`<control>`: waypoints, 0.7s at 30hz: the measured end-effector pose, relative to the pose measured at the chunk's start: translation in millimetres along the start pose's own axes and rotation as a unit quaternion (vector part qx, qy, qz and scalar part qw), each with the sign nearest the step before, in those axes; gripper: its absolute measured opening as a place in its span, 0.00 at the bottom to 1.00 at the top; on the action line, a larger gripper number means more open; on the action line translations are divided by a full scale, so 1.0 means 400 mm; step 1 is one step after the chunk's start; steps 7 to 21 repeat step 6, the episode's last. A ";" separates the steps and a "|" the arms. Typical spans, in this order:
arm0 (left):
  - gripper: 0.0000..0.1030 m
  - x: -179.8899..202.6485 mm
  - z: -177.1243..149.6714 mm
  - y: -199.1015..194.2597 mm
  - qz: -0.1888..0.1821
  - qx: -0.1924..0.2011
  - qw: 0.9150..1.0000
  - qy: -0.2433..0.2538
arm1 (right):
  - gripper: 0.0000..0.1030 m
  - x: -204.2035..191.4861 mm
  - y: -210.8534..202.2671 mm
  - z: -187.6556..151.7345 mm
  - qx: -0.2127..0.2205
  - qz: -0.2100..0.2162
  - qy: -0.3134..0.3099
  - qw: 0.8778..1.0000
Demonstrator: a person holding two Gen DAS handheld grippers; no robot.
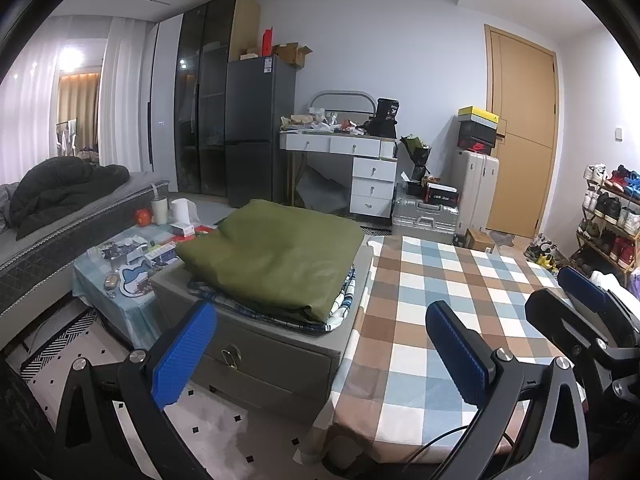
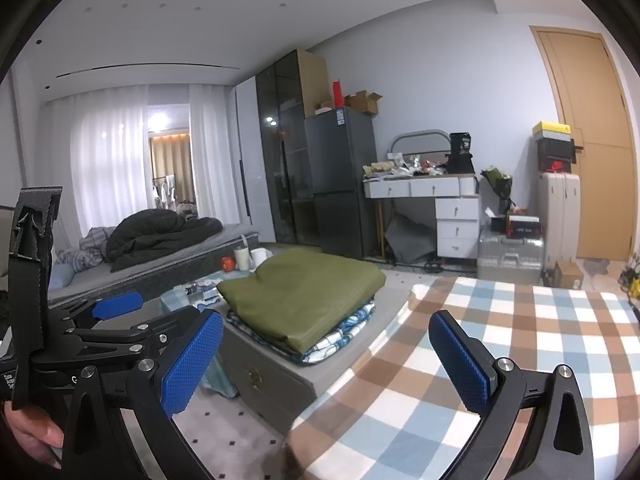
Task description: Fold large clothes
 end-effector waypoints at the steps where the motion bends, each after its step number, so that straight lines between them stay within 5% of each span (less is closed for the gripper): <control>1: 0.99 0.000 0.000 -0.001 0.001 0.001 1.000 0.000 | 1.00 0.000 -0.001 -0.001 0.000 0.000 0.000 1.000; 21: 0.99 0.005 0.002 -0.002 -0.007 0.002 1.000 0.002 | 1.00 0.006 0.001 -0.003 -0.002 -0.001 -0.001 1.000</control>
Point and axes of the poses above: each gripper's, at about its wrist camera, not at the fingertips, and y roughly the way its jaws point, x to its right, z to its top, the point moved 4 cm from there along y, roughly the way its jaws point, and after that the axes turned 1 degree about z, right-handed, at the moved point
